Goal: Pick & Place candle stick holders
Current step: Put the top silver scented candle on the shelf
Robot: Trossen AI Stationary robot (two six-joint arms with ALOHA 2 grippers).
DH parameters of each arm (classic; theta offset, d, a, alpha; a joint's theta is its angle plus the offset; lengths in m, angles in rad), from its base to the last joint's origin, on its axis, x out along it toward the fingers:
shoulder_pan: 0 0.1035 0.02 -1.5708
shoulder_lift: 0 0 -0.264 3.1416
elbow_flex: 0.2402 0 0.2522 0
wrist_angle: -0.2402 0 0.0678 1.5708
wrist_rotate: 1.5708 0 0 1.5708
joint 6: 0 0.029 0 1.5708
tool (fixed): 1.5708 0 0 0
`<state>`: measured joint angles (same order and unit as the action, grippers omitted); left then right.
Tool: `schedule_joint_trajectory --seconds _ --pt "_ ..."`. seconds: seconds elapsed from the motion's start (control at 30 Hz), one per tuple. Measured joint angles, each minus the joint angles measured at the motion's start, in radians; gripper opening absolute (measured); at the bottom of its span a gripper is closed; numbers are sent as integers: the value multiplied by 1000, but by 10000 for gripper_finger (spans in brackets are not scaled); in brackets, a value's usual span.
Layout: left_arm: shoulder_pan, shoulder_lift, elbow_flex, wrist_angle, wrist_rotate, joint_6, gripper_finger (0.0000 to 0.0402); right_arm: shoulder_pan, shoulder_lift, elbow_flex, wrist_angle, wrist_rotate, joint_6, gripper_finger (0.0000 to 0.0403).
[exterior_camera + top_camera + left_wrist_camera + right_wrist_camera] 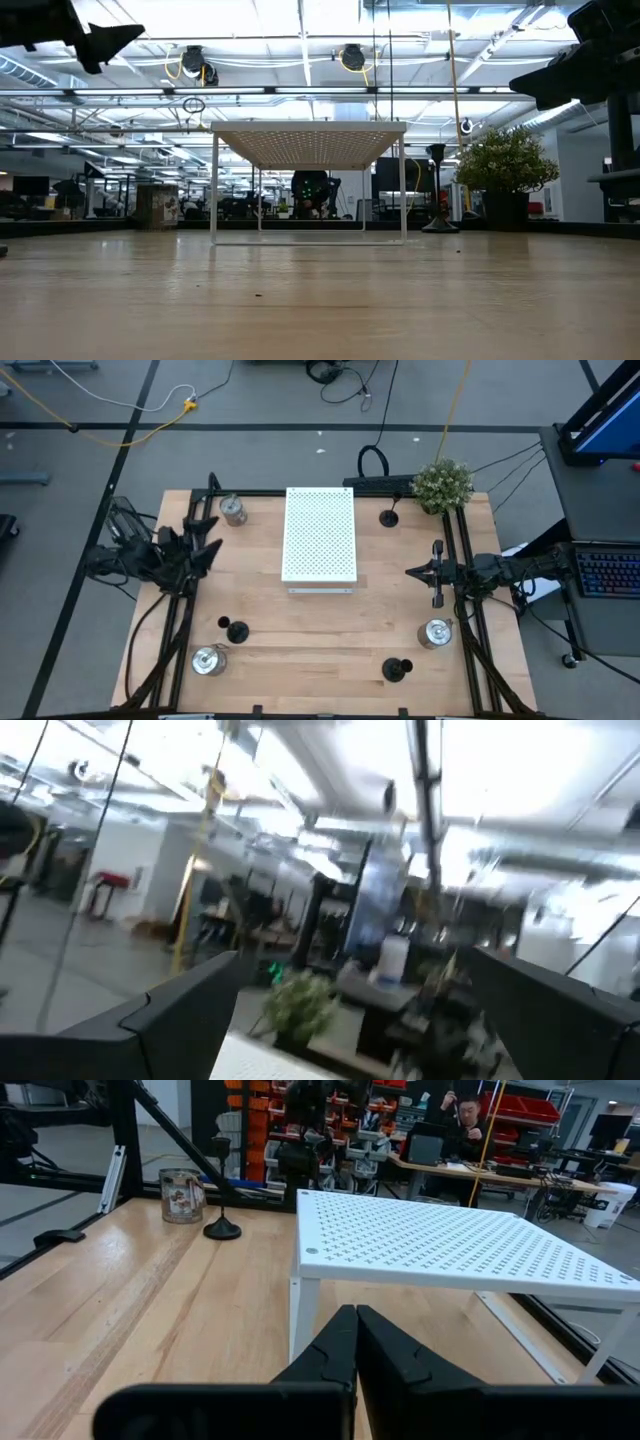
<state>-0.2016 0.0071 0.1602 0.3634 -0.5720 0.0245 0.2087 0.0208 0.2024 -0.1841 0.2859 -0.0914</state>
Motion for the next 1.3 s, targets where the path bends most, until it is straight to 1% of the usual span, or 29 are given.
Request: schedule_joint_trajectory --seconds 0.07,0.13,0.23,0.37,0.47,0.57,0.63,0.7,0.9,1.0,1.1,1.17,1.23,1.3 --pt "0 23 52 -122 -30 -27 397 0 0 0 0 0 0 0" --pt "0 66 118 -268 -64 -95 397 0 0 0 0 0 0 0" --pt "0 166 245 -477 -99 -195 397 0 0 0 0 0 0 0" --pt "6 330 428 -716 -153 -289 397 0 0 0 0 0 0 0" --pt "42 451 567 -857 -218 -401 397 0 0 0 0 0 0 0" --pt "107 557 706 -997 -206 -441 397 0 0 0 0 0 0 0" --pt "168 625 792 -1083 -164 -446 397 0 0 0 0 0 0 0" --pt "243 689 865 -1147 -99 -441 397 0 0 0 0 0 0 0" --pt "522 868 1032 -1198 168 -358 397 0 0 0 0 0 0 0" --pt "681 953 1070 -1205 295 -298 397 0 0 0 0 0 0 0" --pt "851 1023 1076 -1217 433 -296 397 0 0 0 0 0 0 0" --pt "963 1070 1076 -1274 521 -299 397 0 0 0 0 0 0 0" --pt "1069 1116 1076 -1349 570 -300 397 0 0 0 0 0 0 0" --pt "1157 1163 1076 -1401 574 -299 397 0 0 0 0 0 0 0"
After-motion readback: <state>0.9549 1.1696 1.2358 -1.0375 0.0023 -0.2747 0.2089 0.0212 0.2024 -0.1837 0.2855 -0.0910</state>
